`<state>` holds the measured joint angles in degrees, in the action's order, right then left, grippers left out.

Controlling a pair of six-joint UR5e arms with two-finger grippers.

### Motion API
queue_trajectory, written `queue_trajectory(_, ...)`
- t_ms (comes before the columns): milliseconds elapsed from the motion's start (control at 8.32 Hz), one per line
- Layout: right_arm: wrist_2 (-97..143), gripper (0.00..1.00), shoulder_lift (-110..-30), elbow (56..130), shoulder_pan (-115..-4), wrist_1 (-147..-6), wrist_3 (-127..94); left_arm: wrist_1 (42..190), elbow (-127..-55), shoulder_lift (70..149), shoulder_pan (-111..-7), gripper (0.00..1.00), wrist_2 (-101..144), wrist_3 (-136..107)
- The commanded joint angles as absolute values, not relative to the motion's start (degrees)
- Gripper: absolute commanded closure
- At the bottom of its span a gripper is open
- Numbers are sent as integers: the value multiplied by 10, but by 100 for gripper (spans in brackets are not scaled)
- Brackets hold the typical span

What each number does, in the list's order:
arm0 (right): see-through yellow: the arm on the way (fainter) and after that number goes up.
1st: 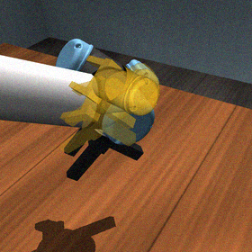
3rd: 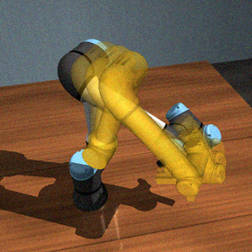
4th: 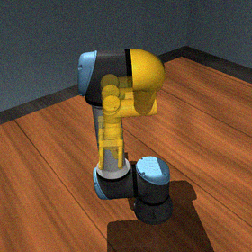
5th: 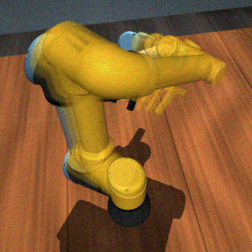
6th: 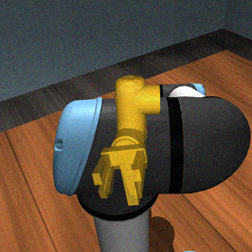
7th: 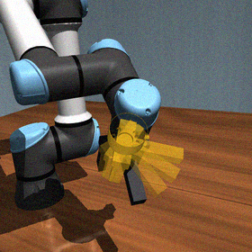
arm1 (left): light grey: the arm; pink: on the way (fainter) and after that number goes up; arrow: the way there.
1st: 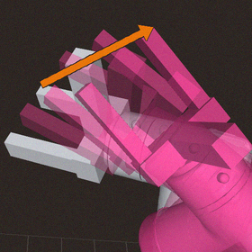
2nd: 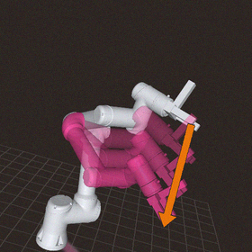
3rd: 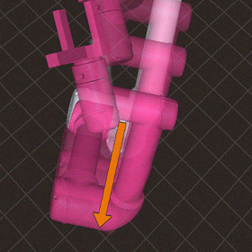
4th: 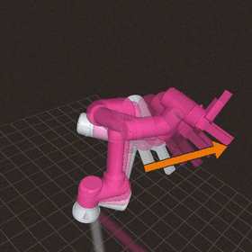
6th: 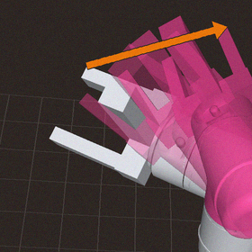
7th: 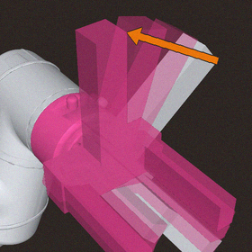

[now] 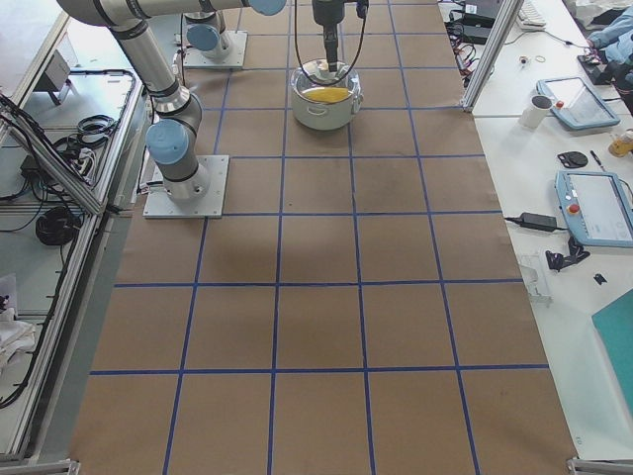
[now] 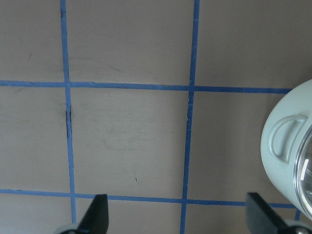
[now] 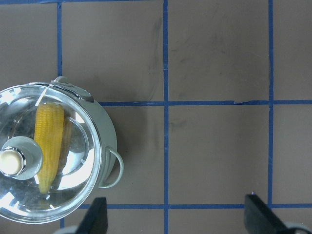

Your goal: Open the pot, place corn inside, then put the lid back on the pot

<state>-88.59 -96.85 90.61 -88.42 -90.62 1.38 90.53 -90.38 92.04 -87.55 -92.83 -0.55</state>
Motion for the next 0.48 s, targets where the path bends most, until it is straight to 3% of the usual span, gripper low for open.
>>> queue_trajectory(0,-885,0,-969,906,-884,-906,14,904,-904,911,-876,0,-930,-4)
queue_trajectory(361,-885,0,-969,907,-885,-906,13,901,-904,911,-876,0,-930,-4)
